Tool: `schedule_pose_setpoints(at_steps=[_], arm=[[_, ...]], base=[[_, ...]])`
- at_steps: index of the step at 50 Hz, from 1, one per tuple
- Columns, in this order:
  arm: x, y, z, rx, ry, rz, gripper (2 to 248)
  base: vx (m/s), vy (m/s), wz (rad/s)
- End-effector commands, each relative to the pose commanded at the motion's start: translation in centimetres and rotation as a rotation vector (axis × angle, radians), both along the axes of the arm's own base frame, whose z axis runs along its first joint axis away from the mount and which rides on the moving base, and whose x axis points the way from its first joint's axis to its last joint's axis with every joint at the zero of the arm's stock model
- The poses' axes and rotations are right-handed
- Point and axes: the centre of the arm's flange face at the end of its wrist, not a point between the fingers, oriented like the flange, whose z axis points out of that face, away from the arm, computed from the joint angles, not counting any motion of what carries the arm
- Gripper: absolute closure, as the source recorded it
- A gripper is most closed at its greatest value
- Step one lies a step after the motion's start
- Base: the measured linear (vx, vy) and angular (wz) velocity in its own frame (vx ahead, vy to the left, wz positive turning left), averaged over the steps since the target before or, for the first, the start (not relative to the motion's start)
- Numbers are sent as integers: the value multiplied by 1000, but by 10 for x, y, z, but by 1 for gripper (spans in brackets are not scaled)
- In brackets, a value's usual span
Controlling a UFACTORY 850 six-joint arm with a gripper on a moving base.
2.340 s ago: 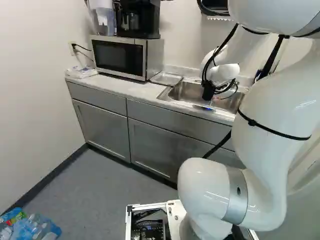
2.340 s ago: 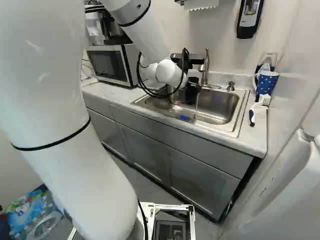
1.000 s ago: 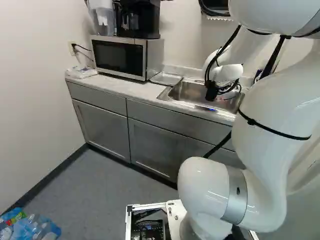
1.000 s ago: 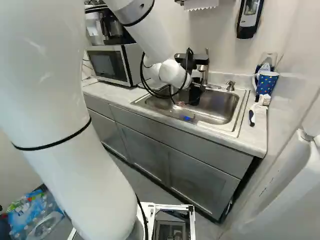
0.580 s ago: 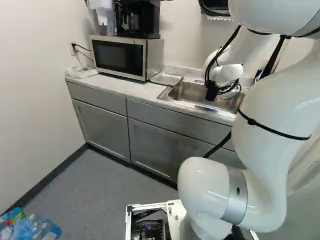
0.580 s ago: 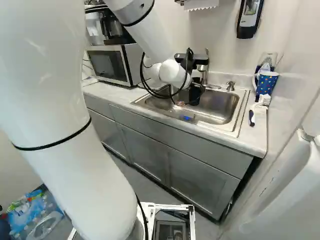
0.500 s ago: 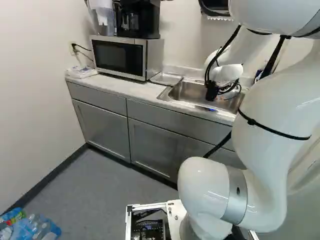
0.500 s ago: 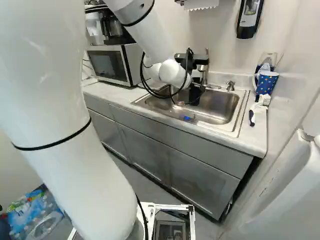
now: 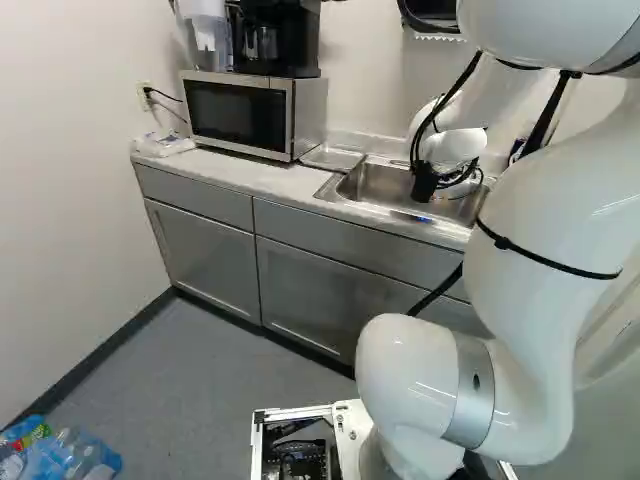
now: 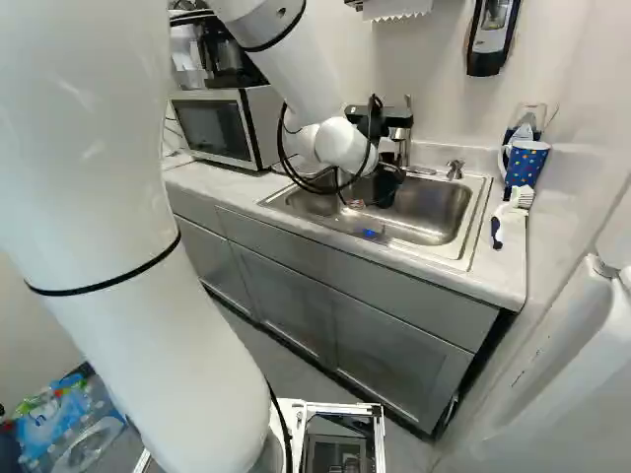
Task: Rinse the cup and place it in the tray
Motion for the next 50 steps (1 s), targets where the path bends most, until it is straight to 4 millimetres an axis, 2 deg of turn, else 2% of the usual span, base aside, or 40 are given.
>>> schedule_pose_setpoints(at_steps=[50], arm=[[1, -5, 0, 0, 0, -8, 124]], base=[[0, 0, 0]])
